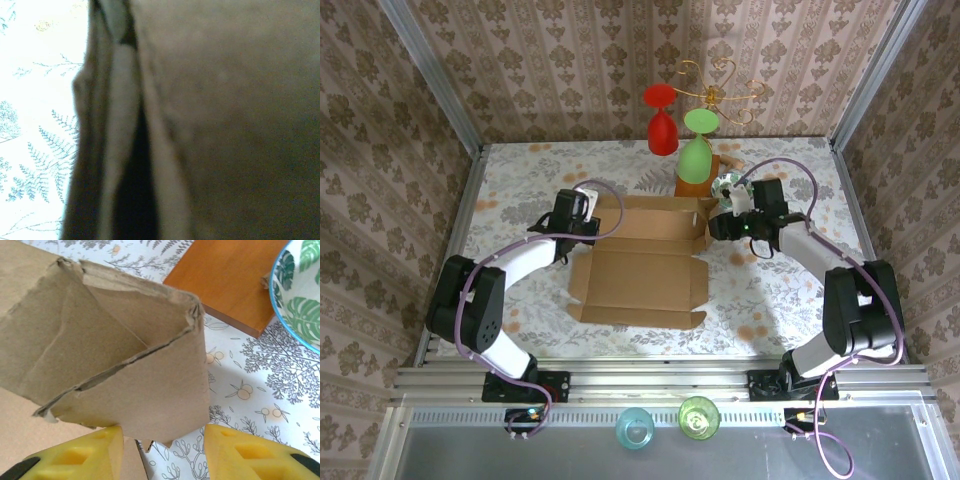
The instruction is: Fold the paper box
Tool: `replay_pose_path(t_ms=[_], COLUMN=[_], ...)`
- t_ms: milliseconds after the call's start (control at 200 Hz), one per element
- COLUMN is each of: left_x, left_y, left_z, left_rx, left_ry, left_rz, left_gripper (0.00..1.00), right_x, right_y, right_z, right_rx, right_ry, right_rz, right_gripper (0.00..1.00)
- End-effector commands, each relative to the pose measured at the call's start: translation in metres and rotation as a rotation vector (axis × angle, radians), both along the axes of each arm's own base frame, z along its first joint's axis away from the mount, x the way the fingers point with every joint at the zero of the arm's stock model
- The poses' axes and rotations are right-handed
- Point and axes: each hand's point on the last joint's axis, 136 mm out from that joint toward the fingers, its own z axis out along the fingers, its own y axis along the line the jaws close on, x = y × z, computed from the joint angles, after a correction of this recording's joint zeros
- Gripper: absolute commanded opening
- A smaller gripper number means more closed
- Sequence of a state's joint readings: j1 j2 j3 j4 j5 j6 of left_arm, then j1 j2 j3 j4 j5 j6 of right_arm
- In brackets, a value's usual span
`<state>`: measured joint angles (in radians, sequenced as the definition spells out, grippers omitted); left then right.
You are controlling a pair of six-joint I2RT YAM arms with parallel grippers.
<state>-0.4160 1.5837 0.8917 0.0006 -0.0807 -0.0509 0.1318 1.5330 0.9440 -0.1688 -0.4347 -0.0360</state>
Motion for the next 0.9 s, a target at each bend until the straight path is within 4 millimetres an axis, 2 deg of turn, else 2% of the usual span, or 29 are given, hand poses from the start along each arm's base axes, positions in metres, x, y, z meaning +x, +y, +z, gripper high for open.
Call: replay_pose_path(t_ms=[0, 80, 110, 135, 200, 240, 295, 330, 570, 765, 895], left_x=[0.004, 0.004, 0.004, 0.004, 0.004, 0.004, 0.004, 0.004, 0.004, 0.004, 0.005], left_y=[0.004, 0.004, 0.005, 0.004, 0.004, 0.004, 0.004, 0.004, 0.005, 0.006, 0.007], left_z=[0.003, 0.002, 0.003, 0.002, 0.002, 0.003, 0.003, 0.003, 0.003, 0.002, 0.001], left_rx=[0.011, 0.011, 0.01, 0.01, 0.009, 0.007, 0.009, 0.011, 0.017, 0.013, 0.011], left_ry=[0.005, 0.005, 0.003, 0.005, 0.005, 0.004, 0.007, 0.008, 0.012, 0.014, 0.015], left_rz=[-0.004, -0.004, -0.003, -0.003, -0.006, -0.007, -0.007, -0.009, -0.006, 0.003, 0.009], left_gripper=[0.0, 0.0, 0.0, 0.0, 0.0, 0.0, 0.0, 0.0, 0.0, 0.0, 0.0], right_x=[0.0, -0.003, -0.002, -0.003, -0.001, 0.003, 0.008, 0.015, 0.055, 0.067, 0.069], right_y=[0.0, -0.018, -0.028, -0.037, -0.059, -0.071, -0.078, -0.08, -0.061, -0.03, -0.009], right_z=[0.024, 0.03, 0.026, 0.034, 0.033, 0.026, 0.023, 0.011, -0.007, -0.019, -0.026], right_rx=[0.076, 0.1, 0.111, 0.129, 0.184, 0.205, 0.222, 0.222, 0.269, 0.269, 0.275], right_ry=[-0.034, -0.074, -0.076, -0.105, -0.111, -0.095, -0.072, -0.024, 0.126, 0.197, 0.225], right_rz=[-0.003, -0.111, -0.168, -0.213, -0.316, -0.372, -0.398, -0.413, -0.434, -0.427, -0.394], right_gripper=[0.45, 0.43, 0.43, 0.43, 0.42, 0.42, 0.4, 0.38, 0.32, 0.32, 0.32])
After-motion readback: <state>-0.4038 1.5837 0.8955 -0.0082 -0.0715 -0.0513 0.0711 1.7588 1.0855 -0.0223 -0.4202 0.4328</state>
